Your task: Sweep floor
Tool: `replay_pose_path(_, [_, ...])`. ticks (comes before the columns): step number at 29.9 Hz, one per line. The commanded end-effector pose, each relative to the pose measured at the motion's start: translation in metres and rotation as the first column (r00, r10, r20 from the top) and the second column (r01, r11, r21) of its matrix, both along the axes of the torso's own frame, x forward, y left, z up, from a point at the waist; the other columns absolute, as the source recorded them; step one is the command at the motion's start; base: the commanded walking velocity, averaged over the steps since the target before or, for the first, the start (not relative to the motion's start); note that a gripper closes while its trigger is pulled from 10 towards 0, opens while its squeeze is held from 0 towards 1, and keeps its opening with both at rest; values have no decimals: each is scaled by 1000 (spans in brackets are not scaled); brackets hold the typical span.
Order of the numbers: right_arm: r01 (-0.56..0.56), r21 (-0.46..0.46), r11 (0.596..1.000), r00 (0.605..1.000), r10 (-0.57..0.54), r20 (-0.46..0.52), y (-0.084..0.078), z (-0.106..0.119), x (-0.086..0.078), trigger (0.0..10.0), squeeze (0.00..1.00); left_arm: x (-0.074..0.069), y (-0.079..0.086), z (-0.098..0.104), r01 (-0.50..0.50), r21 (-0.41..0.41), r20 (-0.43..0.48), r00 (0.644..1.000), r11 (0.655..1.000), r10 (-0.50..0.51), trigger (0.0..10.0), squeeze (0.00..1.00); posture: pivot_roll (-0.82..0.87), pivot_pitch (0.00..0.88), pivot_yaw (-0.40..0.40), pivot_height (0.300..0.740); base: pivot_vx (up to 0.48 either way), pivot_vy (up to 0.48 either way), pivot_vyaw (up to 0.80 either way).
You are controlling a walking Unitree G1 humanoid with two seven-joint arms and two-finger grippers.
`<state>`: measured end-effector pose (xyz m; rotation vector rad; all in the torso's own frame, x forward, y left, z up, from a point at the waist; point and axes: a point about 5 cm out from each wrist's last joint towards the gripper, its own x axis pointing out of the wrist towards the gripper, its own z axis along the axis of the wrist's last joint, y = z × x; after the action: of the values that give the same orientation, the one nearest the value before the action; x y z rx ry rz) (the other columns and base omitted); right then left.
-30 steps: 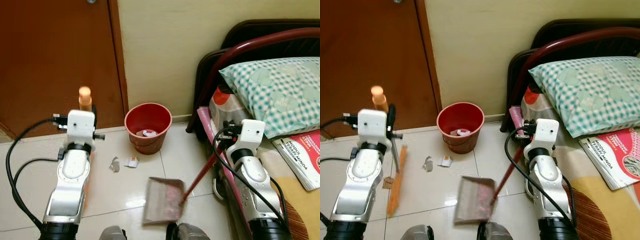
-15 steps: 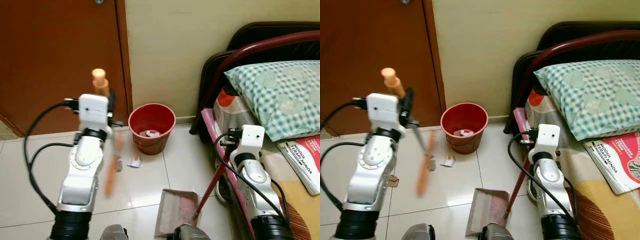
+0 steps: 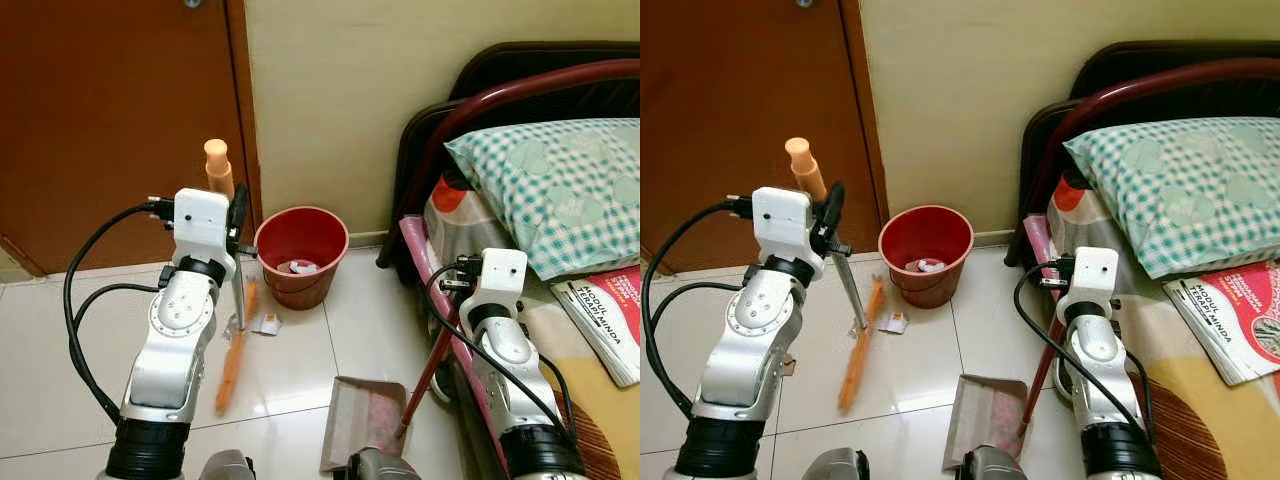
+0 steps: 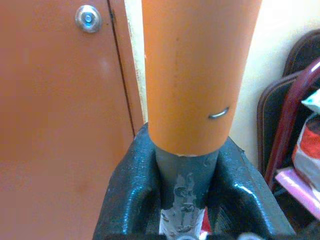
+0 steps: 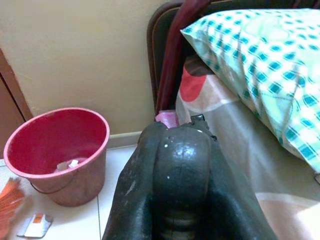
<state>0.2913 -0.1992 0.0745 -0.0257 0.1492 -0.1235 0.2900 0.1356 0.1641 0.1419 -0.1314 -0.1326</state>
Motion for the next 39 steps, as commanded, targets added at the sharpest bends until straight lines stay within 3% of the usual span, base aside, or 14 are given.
replay_pose_path(1, [3,-8,1000,1000,-3,25,-2,5,4,10000,0,-1,-1,6,0,15,41,999,1000,-1,10000,0,52,81,-41,740,0,0,0])
replay_pose_path(9, [7,-13,1000,1000,-6,25,-4,5,3,10000,0,8,-13,-19,58,41,-40,998,998,-56,10000,0,51,94,-50,740,0,0,0])
replay_pose_path(14, [-3,-12,1000,1000,4,26,1,6,3,10000,0,23,-41,-42,148,89,-113,984,985,-138,10000,0,31,101,-48,740,0,0,0])
replay_pose_path(18, [3,-11,1000,1000,-2,28,0,6,3,10000,0,28,-52,-56,200,148,-189,967,969,-171,10000,0,23,103,-43,740,0,0,0])
replay_pose_path(22, [27,-30,999,999,-26,28,-5,7,2,10000,0,24,-61,-79,339,205,-327,908,918,-262,10000,0,15,106,-37,740,0,0,0])
replay_pose_path(24, [33,-35,999,999,-32,29,-7,7,2,10000,0,22,-62,-80,363,202,-339,897,910,-283,10000,0,17,108,-34,740,0,0,0])
replay_pose_path(28, [80,-66,995,996,-77,50,-15,11,7,10000,0,8,-63,-85,507,171,-410,816,845,-407,10000,0,17,108,-34,740,0,0,0])
replay_pose_path(32, [97,-63,993,993,-92,77,-16,19,18,10000,0,-8,-59,-77,591,116,-418,758,799,-500,10000,0,37,122,-33,740,0,0,0])
replay_pose_path(34, [96,-64,993,993,-90,82,-16,21,21,10000,0,-11,-59,-74,599,93,-411,751,795,-517,10000,0,42,124,-35,740,0,0,0])
replay_pose_path(39, [77,-64,995,992,-70,102,-10,29,32,10000,0,-26,-67,-58,665,-5,-357,696,747,-623,10000,0,59,131,-46,740,0,0,0])
